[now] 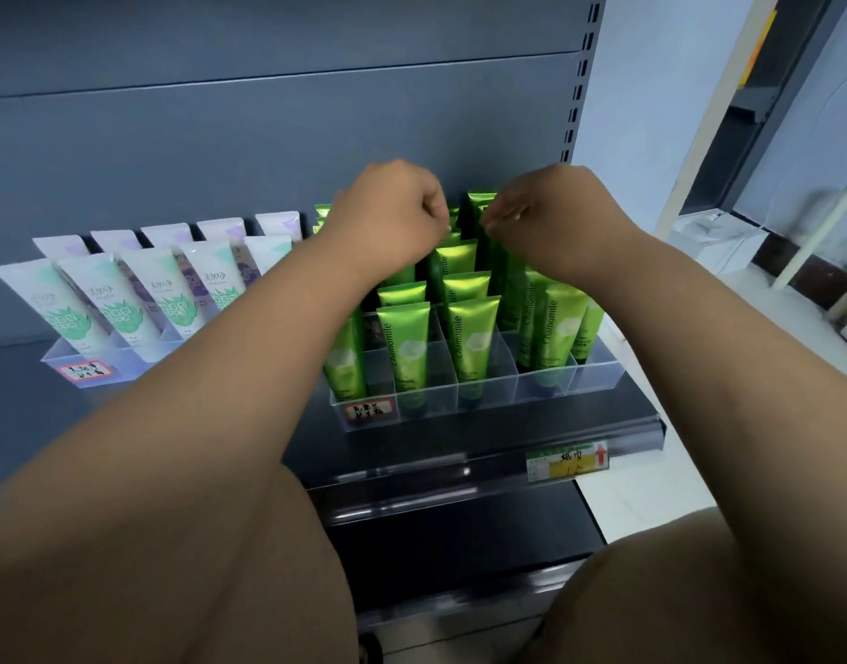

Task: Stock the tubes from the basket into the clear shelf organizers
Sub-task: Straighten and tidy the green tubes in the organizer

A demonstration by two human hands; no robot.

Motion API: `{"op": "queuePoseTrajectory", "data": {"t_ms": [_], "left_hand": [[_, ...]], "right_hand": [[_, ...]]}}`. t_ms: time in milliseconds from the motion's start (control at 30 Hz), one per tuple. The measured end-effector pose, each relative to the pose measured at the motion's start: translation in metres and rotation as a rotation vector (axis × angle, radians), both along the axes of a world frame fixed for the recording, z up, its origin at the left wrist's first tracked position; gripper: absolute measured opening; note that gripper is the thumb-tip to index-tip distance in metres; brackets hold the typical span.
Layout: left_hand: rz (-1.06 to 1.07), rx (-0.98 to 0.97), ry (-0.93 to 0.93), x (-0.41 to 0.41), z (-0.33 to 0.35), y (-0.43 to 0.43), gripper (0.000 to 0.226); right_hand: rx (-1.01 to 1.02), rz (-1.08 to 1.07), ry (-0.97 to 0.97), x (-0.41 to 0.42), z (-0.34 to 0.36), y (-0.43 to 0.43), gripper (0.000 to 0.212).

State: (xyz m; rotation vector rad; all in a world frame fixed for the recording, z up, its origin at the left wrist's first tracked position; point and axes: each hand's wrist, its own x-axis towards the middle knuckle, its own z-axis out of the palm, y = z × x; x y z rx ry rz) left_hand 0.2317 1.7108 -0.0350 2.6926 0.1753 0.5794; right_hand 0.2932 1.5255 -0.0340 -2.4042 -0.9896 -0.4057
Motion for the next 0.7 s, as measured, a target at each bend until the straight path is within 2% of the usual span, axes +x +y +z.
{"op": "queuePoseTrajectory", "data": {"t_ms": [133, 267, 433, 567, 633, 700], "left_hand": [[-0.018, 0.082, 0.044, 0.009, -0.001, 0.007, 0.018], [-0.036, 0.076, 0.063, 0.013, -0.003, 0.013, 0.006], [-0.058, 0.120, 0.099, 0.014, -0.006, 0.011, 0.010], [-0.040, 0.135, 0.123, 0.016, -0.005, 0.010, 0.004], [-0.036, 0.158, 0.146, 0.015, -0.006, 0.010, 0.013], [-0.043, 0.173, 0.150, 0.014, -0.007, 0.010, 0.017]], "right_hand": [[-0.083, -0.005, 0.004, 0.009, -0.002, 0.006, 0.017], [-0.146, 0.004, -0.046, 0.009, -0.001, 0.013, 0.020], [-0.250, -0.027, -0.055, 0.008, -0.001, 0.026, 0.024], [-0.277, -0.053, -0.083, 0.009, -0.002, 0.034, 0.037], [-0.290, -0.051, -0.102, 0.012, -0.003, 0.037, 0.039], [-0.312, -0.064, -0.101, 0.012, -0.005, 0.037, 0.031]]}}
